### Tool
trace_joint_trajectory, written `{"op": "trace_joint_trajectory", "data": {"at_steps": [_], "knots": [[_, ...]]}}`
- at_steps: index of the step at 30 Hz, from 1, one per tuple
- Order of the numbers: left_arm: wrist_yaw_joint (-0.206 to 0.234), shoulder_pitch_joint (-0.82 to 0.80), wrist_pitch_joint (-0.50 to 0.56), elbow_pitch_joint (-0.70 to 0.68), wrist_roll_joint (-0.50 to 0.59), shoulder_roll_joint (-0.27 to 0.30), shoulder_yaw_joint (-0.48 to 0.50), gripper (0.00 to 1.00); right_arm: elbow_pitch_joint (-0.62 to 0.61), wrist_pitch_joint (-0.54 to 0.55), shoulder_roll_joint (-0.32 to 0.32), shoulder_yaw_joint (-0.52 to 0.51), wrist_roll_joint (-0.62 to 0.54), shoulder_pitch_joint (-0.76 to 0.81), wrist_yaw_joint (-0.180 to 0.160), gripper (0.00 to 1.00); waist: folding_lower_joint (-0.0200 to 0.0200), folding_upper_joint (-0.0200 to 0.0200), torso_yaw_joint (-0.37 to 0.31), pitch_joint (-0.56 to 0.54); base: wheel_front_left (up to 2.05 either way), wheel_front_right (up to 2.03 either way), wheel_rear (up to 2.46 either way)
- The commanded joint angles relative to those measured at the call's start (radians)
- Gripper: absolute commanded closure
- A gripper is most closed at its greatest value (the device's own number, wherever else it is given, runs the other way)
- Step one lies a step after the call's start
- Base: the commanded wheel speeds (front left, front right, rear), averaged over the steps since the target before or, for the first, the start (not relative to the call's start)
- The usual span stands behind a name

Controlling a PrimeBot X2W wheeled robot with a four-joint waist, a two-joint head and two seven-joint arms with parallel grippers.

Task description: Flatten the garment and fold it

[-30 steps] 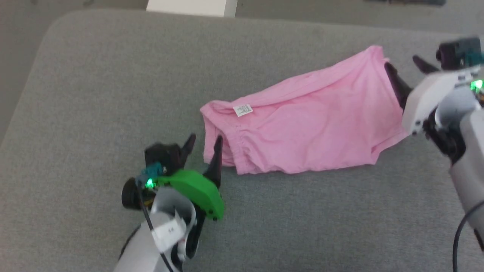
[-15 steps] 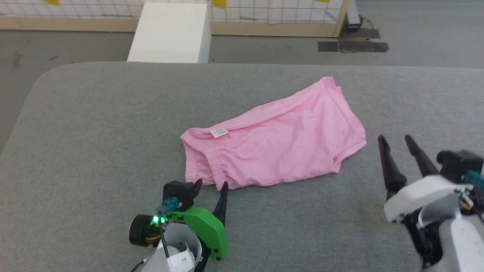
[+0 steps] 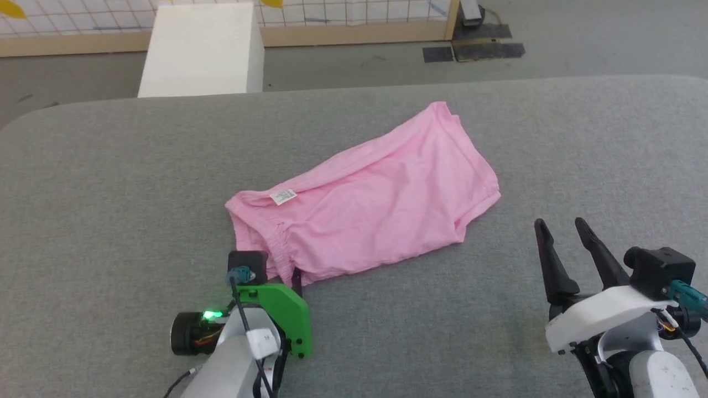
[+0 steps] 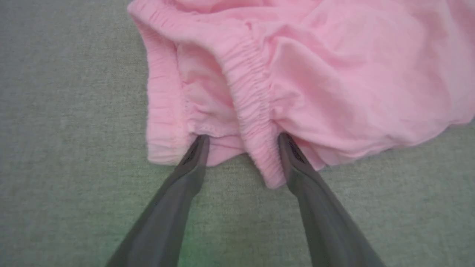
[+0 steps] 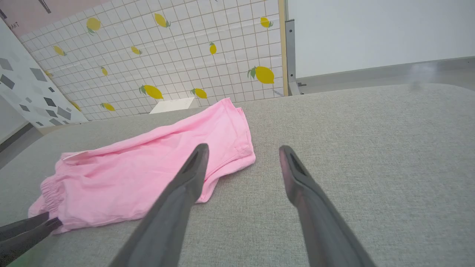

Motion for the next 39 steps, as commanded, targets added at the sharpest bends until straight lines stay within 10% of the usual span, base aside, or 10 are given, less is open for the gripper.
{"op": "trace_joint_trajectory", "data": {"at_steps": [1,3,5,6,22,34,35,37,39], "knots": [[0.020,-0.014,0.022,0.026,0.012,0.011,0.003,0.00,-0.007,0.006,0.002,0.005,-0.001,0.003,-0.002,0.00,0.0001,0.0000,-0.010,0.011,0.00,0.00,0.00],[0.026,-0.017,0.059,0.052,0.006,0.011,0.001,0.00,-0.008,0.011,0.002,0.013,-0.001,0.002,-0.002,0.00,0.0001,0.0000,-0.012,0.014,0.00,0.00,0.00],[0.020,-0.016,0.089,0.066,-0.003,0.011,-0.004,0.51,-0.005,0.022,0.002,0.022,-0.005,0.000,-0.002,0.00,0.0001,0.0000,-0.009,0.014,0.00,0.00,0.00],[0.013,-0.015,0.098,0.069,-0.006,0.011,-0.009,1.00,-0.001,0.028,0.002,0.026,-0.006,-0.002,-0.002,0.00,0.0001,0.0000,-0.007,0.012,0.00,0.00,0.00],[-0.053,-0.034,0.030,0.002,-0.023,-0.009,-0.043,1.00,0.353,0.113,0.003,-0.062,-0.096,-0.332,-0.002,0.00,0.0001,0.0000,0.091,0.049,0.00,0.00,0.00],[-0.066,-0.072,0.012,-0.018,-0.027,-0.019,-0.060,1.00,0.695,0.394,0.003,-0.142,-0.216,-0.556,-0.002,0.00,0.0001,0.0000,0.136,0.106,0.00,0.00,0.00],[-0.066,-0.073,0.011,-0.018,-0.028,-0.019,-0.060,1.00,0.705,0.416,0.003,-0.141,-0.228,-0.561,-0.002,0.39,0.0001,0.0000,0.135,0.106,0.00,0.00,0.00],[-0.067,-0.071,0.009,-0.015,-0.031,-0.018,-0.061,1.00,0.714,0.456,0.003,-0.137,-0.245,-0.567,-0.002,0.84,0.0001,0.0000,0.132,0.103,0.00,0.00,0.00],[-0.069,-0.066,0.004,-0.013,-0.034,-0.016,-0.061,1.00,0.703,0.464,0.003,-0.124,-0.246,-0.565,-0.002,1.00,0.0001,0.0000,0.127,0.093,0.00,0.00,0.00]]}}
